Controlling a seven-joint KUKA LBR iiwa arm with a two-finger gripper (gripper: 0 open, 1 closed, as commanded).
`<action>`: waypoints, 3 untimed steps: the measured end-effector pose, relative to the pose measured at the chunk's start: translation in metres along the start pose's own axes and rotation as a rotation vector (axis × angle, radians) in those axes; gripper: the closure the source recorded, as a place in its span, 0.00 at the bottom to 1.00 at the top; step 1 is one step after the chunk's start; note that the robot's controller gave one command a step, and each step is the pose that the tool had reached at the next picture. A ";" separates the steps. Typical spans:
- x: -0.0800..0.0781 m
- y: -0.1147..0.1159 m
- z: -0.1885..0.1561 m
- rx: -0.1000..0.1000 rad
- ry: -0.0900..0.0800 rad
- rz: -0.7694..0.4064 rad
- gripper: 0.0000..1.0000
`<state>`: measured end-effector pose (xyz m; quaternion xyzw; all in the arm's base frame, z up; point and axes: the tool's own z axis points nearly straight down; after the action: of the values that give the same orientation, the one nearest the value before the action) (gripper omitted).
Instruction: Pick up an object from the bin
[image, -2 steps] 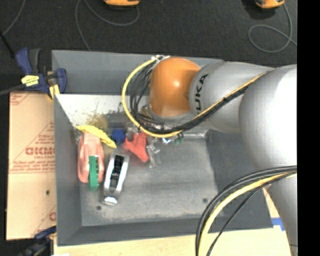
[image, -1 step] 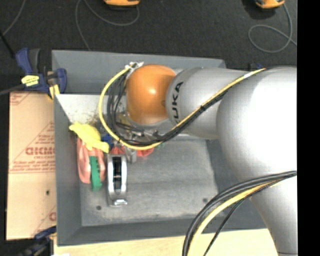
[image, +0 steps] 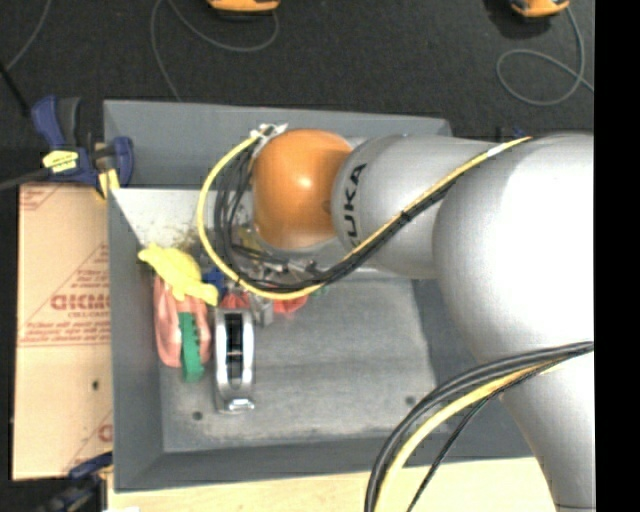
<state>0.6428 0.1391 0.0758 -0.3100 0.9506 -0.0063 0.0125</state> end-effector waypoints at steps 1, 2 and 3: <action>0.001 0.000 -0.002 0.000 0.000 0.000 1.00; 0.001 0.000 -0.012 -0.001 0.002 0.001 1.00; 0.001 0.000 -0.025 -0.001 0.001 0.001 1.00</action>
Offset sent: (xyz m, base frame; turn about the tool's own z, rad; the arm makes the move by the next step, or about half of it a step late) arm 0.0001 -0.0001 0.0412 0.0000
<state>0.6418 0.1386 0.1011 -0.3096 0.9508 -0.0059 0.0116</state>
